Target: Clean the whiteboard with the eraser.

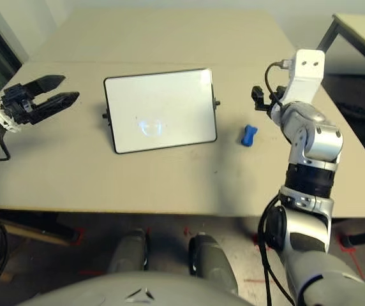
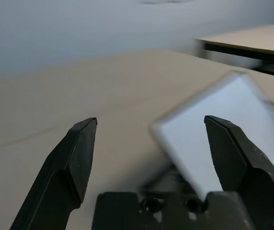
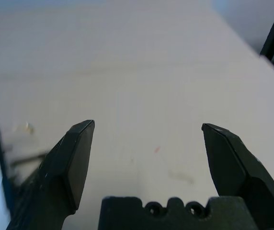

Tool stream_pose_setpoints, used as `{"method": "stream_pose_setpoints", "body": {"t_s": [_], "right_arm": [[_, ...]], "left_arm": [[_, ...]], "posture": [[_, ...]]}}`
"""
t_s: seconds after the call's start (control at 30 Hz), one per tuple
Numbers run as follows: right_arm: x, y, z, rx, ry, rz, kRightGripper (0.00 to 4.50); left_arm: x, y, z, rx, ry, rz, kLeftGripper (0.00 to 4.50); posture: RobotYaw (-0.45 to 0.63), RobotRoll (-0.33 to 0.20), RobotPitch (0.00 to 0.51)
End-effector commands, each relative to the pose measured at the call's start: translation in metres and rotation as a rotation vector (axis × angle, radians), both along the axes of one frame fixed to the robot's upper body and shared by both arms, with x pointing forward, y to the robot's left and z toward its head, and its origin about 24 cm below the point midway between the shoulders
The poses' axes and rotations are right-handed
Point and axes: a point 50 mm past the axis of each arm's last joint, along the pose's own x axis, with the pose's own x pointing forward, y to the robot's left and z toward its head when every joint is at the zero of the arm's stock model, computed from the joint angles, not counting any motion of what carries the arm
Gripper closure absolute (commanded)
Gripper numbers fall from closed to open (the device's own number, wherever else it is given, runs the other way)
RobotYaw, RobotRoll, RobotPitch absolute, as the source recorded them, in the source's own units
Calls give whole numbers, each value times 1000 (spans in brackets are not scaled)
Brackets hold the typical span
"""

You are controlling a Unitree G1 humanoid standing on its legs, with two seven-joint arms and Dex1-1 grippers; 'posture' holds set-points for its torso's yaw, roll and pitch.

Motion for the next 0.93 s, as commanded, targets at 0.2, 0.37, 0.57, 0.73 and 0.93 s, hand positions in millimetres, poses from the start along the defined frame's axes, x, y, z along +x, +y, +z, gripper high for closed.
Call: {"method": "stream_pose_setpoints", "body": {"t_s": [0.2,0.37,0.57,0.73,0.93], "right_arm": [[2,-13,-23,-164,-185,-93,34],[-3,-13,-47,-250,-215,-141,34],[-11,-24,-70,-230,-207,-225,34],[-19,-34,-82,-205,-187,-260,34],[-23,-38,-90,-169,-168,-274,34]], "left_arm": [[7,40,-28,-45,-86,646,0],[12,34,-50,-74,-65,705,0],[20,32,-58,-66,-56,740,0],[27,25,-60,-76,-54,745,0],[24,26,-66,-77,-42,772,0]], "posture": [[274,0,51],[275,0,48],[266,0,49],[259,0,52],[277,0,58]]}}
